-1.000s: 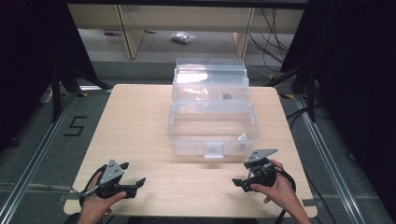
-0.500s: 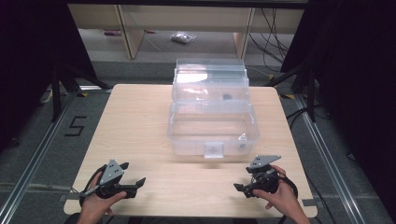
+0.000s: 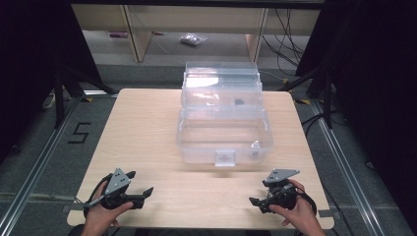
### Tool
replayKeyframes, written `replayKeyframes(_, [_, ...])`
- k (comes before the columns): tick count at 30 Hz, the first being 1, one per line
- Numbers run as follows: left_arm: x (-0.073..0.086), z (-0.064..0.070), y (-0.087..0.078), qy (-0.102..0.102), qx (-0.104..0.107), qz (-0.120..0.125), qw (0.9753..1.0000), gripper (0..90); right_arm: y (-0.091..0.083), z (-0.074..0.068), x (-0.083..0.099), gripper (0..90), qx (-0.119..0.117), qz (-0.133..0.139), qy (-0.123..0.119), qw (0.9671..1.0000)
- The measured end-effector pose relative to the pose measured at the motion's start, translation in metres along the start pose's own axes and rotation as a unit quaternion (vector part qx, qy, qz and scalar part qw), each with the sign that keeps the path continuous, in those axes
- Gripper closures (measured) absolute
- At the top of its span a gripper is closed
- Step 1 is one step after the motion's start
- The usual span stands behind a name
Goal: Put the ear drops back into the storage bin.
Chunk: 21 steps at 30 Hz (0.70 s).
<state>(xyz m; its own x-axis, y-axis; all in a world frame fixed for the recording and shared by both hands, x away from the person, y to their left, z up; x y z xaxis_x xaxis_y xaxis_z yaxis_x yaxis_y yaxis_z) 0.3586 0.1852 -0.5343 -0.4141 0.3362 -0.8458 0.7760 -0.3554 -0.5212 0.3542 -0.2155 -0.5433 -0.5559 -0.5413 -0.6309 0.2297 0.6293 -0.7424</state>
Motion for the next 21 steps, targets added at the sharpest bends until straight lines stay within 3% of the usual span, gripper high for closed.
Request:
replayKeyframes(1, [0.0, 0.0, 0.0, 0.0, 0.0, 0.0, 1.0, 15.4, -0.0002, 0.0023, 0.0011, 18.8, 0.005, -0.001, -0.013, 0.9999])
replayKeyframes(4, [0.0, 0.0001, 0.0001, 0.0, -0.001, 0.0, 1.0, 15.4, 0.0011, 0.0027, 0.0033, 18.9, 0.006, 0.005, -0.002, 1.0])
replayKeyframes(6, [0.0001, 0.0001, -0.0001, 0.001, 0.0, -0.001, 1.0, 15.4, 0.0013, 0.0042, 0.004, 19.1, 0.008, 0.007, -0.009, 0.9999])
replayKeyframes(7, [0.0001, 0.0, -0.0001, 0.001, 0.0, 0.0, 1.0, 15.4, 0.0001, 0.0021, 0.0048, 19.3, 0.004, 0.002, 0.002, 1.0])
replayKeyframes(14, [0.0002, 0.0001, -0.0002, 0.002, 0.0, -0.001, 1.0, 15.4, 0.005, 0.0058, 0.0044, 19.2, 0.007, 0.009, -0.013, 0.9998])
replayKeyframes(21, [0.0002, 0.0003, 0.0002, 0.002, -0.001, -0.001, 1.0, 15.4, 0.0021, 0.0086, 0.0051, 19.0, 0.015, 0.01, -0.004, 0.9998])
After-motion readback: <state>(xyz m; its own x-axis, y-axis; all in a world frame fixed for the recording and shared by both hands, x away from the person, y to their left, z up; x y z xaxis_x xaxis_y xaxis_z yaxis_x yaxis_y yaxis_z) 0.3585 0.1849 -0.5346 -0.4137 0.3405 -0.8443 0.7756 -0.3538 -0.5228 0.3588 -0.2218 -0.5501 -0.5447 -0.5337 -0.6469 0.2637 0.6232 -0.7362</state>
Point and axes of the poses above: each handheld gripper's, and its own axes: y roughly forward along the jaws, x roughly out of its underside, z roughly to its right, the point moved 8 cm from there along y, roughly forward along the jaws, and after that the axes turned 11 degrees about -x, right-handed, at the moved point
